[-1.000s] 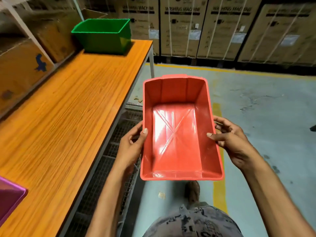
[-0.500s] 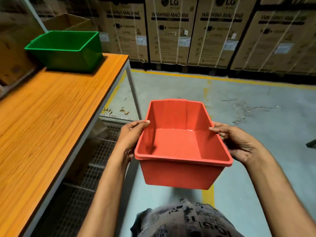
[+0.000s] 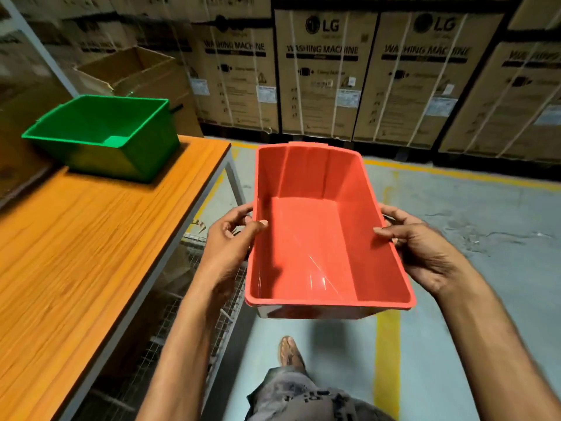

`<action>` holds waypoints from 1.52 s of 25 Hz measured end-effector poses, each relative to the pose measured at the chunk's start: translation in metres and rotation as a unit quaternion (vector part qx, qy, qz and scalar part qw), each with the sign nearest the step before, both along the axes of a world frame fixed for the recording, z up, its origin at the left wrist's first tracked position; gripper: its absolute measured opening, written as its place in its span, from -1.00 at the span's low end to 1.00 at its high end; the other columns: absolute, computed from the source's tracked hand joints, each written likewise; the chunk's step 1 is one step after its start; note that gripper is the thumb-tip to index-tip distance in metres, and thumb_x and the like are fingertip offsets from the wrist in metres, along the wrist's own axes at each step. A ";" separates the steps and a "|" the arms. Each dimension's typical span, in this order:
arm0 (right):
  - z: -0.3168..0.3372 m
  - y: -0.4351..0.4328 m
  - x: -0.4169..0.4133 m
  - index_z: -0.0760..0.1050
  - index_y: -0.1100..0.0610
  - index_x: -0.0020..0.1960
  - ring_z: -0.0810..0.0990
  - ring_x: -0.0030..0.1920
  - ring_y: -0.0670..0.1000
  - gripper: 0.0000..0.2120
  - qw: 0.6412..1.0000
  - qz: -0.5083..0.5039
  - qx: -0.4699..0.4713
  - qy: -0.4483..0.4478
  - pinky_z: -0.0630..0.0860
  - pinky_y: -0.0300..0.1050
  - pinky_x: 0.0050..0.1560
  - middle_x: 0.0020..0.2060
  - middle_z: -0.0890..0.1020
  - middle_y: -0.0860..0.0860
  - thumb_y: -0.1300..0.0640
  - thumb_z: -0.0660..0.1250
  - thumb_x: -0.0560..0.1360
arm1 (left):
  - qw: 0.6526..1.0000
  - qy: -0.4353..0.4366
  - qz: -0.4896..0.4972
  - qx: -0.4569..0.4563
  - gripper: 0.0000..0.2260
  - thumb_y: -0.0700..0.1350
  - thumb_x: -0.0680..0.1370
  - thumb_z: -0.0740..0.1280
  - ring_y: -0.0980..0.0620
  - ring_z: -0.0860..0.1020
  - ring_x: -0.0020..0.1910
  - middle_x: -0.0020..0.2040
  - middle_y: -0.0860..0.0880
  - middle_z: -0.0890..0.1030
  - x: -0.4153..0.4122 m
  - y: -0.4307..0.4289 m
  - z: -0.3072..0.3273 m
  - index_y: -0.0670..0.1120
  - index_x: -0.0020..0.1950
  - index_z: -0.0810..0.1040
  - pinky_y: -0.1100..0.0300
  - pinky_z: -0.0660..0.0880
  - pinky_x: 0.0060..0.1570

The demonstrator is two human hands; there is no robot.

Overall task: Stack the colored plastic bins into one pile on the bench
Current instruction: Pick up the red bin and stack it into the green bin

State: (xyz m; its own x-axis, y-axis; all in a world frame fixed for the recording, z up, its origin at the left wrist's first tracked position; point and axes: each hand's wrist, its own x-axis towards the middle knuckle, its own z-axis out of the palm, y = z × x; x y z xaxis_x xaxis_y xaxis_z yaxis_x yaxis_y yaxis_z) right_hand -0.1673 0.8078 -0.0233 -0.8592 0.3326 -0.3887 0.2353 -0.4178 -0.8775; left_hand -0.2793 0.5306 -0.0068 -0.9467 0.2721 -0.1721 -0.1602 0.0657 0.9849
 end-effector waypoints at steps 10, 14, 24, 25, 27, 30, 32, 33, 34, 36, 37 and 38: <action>0.066 0.040 -0.222 0.54 0.02 0.37 0.65 0.07 -0.18 -0.42 0.984 0.037 0.087 0.149 0.60 -0.36 -0.08 0.25 0.66 -0.05 0.50 0.26 0.49 | 0.977 0.190 0.100 0.005 -0.57 -0.34 0.46 0.38 0.19 0.54 -0.10 -0.04 -0.02 0.63 -0.179 0.042 0.053 0.08 0.21 0.62 0.38 0.48 -0.03; 0.081 0.048 -0.304 0.53 0.05 0.39 0.63 0.13 -0.13 -0.42 0.975 0.097 0.071 0.186 0.60 -0.32 0.02 0.30 0.64 -0.02 0.51 0.25 0.50 | 0.963 0.205 0.174 0.015 -0.57 -0.29 0.45 0.37 0.10 0.52 -0.05 0.03 -0.04 0.63 -0.226 0.044 0.056 0.04 0.27 0.61 0.27 0.49 0.02; 0.116 0.047 -0.506 0.56 0.01 0.37 0.59 0.25 0.12 -0.43 0.917 0.343 0.036 0.201 0.45 0.14 0.38 0.29 0.64 0.06 0.50 0.28 0.50 | 0.892 0.200 0.403 0.045 -0.58 -0.40 0.53 0.37 0.03 0.57 0.04 0.08 0.00 0.69 -0.297 0.056 0.071 -0.03 0.31 0.60 0.08 0.53 0.09; 0.121 0.041 -0.520 0.57 -0.01 0.36 0.58 0.22 0.11 -0.42 0.907 0.363 0.047 0.208 0.39 0.20 0.43 0.29 0.64 0.07 0.50 0.28 0.50 | 0.883 0.202 0.422 0.043 -0.57 -0.41 0.54 0.34 0.06 0.59 0.05 0.10 0.02 0.70 -0.301 0.054 0.073 -0.04 0.32 0.59 0.15 0.55 0.06; 0.129 0.028 -0.544 0.58 -0.03 0.35 0.56 0.21 0.10 -0.42 0.891 0.395 0.053 0.216 0.36 0.26 0.47 0.30 0.64 0.08 0.50 0.28 0.50 | 0.866 0.202 0.456 0.035 -0.57 -0.41 0.55 0.33 0.11 0.63 0.04 0.16 -0.01 0.69 -0.306 0.049 0.078 -0.04 0.34 0.58 0.26 0.60 -0.01; 0.136 0.009 -0.570 0.58 0.01 0.35 0.59 0.31 0.17 -0.44 0.876 0.426 0.024 0.225 0.50 0.18 0.37 0.29 0.64 0.10 0.48 0.31 0.49 | 0.850 0.204 0.485 0.029 -0.60 -0.38 0.57 0.32 0.14 0.66 -0.01 0.12 0.05 0.71 -0.312 0.042 0.090 -0.05 0.35 0.58 0.25 0.63 -0.09; 0.146 -0.006 -0.581 0.59 0.05 0.34 0.65 0.23 0.16 -0.48 0.868 0.439 0.014 0.233 0.68 -0.08 0.07 0.29 0.63 0.13 0.48 0.31 0.50 | 0.840 0.209 0.500 0.018 -0.62 -0.36 0.58 0.32 0.18 0.68 -0.07 0.05 0.14 0.72 -0.317 0.032 0.100 -0.05 0.35 0.58 0.24 0.65 -0.14; 0.151 -0.015 -0.587 0.58 0.09 0.35 0.71 0.10 0.08 -0.49 0.866 0.442 0.008 0.234 0.69 -0.20 -0.12 0.28 0.64 0.14 0.49 0.30 0.50 | 0.836 0.213 0.505 0.011 -0.62 -0.36 0.59 0.32 0.19 0.68 -0.08 0.05 0.14 0.72 -0.320 0.026 0.106 -0.05 0.35 0.57 0.25 0.65 -0.16; 0.156 -0.024 -0.591 0.57 0.12 0.36 0.73 -0.08 -0.02 -0.50 0.864 0.446 0.006 0.235 0.64 -0.29 -0.29 0.26 0.64 0.14 0.50 0.28 0.51 | 0.832 0.218 0.510 0.007 -0.62 -0.35 0.59 0.33 0.20 0.68 -0.07 0.06 0.12 0.71 -0.323 0.018 0.111 -0.05 0.35 0.57 0.26 0.65 -0.15; 0.164 -0.046 -0.599 0.54 0.14 0.37 0.66 -0.37 -0.16 -0.50 0.858 0.454 0.010 0.239 0.49 -0.37 -0.49 0.18 0.63 0.12 0.50 0.26 0.52 | 0.823 0.227 0.521 -0.004 -0.64 -0.34 0.58 0.34 0.21 0.68 -0.07 0.04 0.11 0.71 -0.327 0.000 0.120 -0.03 0.33 0.58 0.27 0.64 -0.13; 0.165 -0.057 -0.602 0.54 0.12 0.37 0.64 -0.41 -0.17 -0.51 0.855 0.457 0.015 0.244 0.47 -0.36 -0.53 0.15 0.63 0.11 0.49 0.27 0.53 | 0.820 0.232 0.524 -0.013 -0.64 -0.35 0.58 0.33 0.22 0.67 -0.10 -0.01 0.13 0.71 -0.328 -0.010 0.125 -0.02 0.32 0.58 0.27 0.64 -0.13; 0.166 -0.068 -0.605 0.55 0.10 0.37 0.66 -0.37 -0.16 -0.51 0.852 0.458 0.024 0.252 0.49 -0.33 -0.50 0.15 0.64 0.10 0.47 0.29 0.52 | 0.819 0.235 0.523 -0.020 -0.63 -0.36 0.58 0.33 0.22 0.67 -0.12 -0.07 0.16 0.72 -0.329 -0.018 0.129 -0.02 0.32 0.57 0.25 0.64 -0.14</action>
